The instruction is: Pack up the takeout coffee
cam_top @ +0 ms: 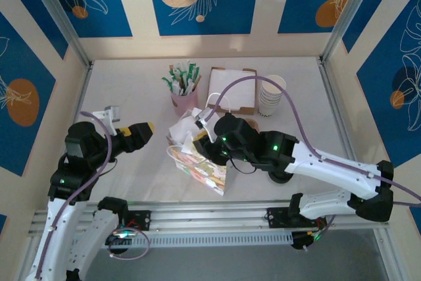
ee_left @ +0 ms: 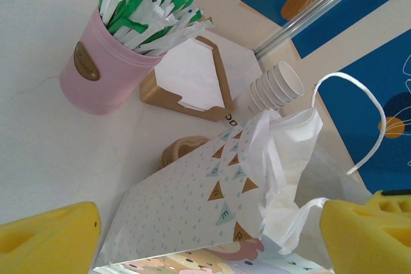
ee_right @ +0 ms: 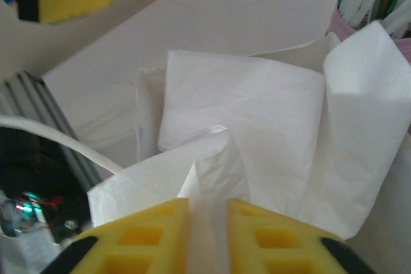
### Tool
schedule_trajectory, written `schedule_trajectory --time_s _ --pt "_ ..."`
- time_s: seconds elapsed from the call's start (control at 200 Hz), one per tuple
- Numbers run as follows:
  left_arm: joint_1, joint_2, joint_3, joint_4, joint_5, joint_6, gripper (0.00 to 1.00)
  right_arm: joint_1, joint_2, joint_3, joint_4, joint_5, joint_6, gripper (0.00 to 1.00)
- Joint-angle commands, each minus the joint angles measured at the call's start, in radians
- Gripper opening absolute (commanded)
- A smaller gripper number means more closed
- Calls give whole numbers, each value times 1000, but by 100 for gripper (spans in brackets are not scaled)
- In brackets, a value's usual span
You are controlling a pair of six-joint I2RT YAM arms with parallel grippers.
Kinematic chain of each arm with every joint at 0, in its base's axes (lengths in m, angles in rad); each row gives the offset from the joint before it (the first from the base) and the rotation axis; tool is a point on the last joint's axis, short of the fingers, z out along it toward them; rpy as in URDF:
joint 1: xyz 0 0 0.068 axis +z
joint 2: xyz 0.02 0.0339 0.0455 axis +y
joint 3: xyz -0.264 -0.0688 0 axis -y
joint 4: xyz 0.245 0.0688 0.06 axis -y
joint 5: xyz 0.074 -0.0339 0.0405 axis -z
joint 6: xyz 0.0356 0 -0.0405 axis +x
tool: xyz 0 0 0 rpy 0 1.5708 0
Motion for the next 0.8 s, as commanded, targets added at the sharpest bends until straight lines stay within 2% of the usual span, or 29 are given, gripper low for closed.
schedule_trajectory --time_s 0.0,0.095,0.29,0.535,0.66,0.795 --pt "-10 -8 -7 -3 -11 8 88 3 20 1 -22 56 1 9" --pt "-10 -7 -8 0 -10 7 88 -2 55 18 -56 63 -9 4" --pt "-10 -6 -12 1 -8 9 88 -5 127 72 -148 79 -18 5" --pt "-9 1 -1 -2 -14 23 88 5 88 87 -79 125 -57 20" --pt "-9 5 29 -9 -34 44 89 6 -3 49 30 132 -104 27" --pt "-10 11 52 2 -52 56 90 5 -148 -31 191 127 -157 41"
